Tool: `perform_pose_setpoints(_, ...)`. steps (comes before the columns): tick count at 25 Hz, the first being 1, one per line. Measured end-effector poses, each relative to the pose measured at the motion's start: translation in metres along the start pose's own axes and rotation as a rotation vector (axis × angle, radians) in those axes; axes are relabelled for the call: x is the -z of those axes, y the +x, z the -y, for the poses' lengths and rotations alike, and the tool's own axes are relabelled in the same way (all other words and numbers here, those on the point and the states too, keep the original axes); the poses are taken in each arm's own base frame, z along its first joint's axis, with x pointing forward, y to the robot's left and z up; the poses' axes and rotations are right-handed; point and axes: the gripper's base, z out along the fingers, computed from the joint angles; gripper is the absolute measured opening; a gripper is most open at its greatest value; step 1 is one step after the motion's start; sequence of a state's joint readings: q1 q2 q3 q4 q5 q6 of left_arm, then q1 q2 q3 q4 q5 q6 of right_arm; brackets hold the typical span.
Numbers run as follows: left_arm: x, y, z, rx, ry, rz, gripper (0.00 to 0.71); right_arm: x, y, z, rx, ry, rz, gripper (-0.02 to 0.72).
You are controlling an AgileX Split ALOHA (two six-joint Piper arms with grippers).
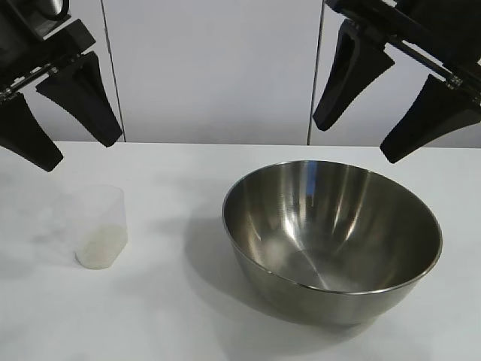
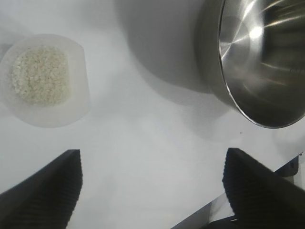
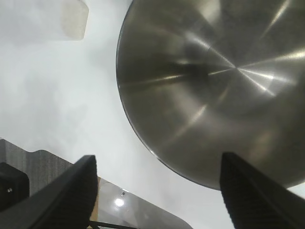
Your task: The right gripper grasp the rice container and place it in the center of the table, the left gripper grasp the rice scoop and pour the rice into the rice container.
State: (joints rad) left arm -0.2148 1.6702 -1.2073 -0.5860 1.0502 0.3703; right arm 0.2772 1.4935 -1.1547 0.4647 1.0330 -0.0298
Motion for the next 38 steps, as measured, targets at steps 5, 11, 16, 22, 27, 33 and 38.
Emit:
perform_pose_setpoints(5,0.000,0.000,0.000,0.000,0.000,0.000,0.587,0.000,0.000,0.000,0.001,0.000,0.003,0.495)
perform_pose_setpoints(11,0.000,0.000,0.000,0.000,0.000,0.000,0.587,0.021,-0.007,0.007,0.039,0.058,0.029,0.495)
perform_pose_setpoints(16,0.000,0.000,0.000,0.000,0.000,0.000,0.587,0.054,-0.012,0.047,-0.058,0.176,0.020,0.495)
perform_pose_setpoints(22,0.000,0.000,0.000,0.000,0.000,0.000,0.587,0.065,-0.013,0.091,-0.127,0.280,0.018,0.495)
perform_pose_setpoints(27,0.000,0.000,0.000,0.000,0.000,0.001,0.587,0.033,-0.014,0.107,-0.112,0.254,-0.036,0.495)
perform_pose_setpoints(33,0.000,0.000,0.000,0.000,0.000,0.001,0.587,-0.021,-0.007,0.131,-0.138,0.223,-0.073,0.495)
perform_pose_setpoints(38,0.000,0.000,0.000,0.000,0.000,0.001,0.587,-0.053,-0.003,0.138,-0.134,0.198,-0.063,0.495)
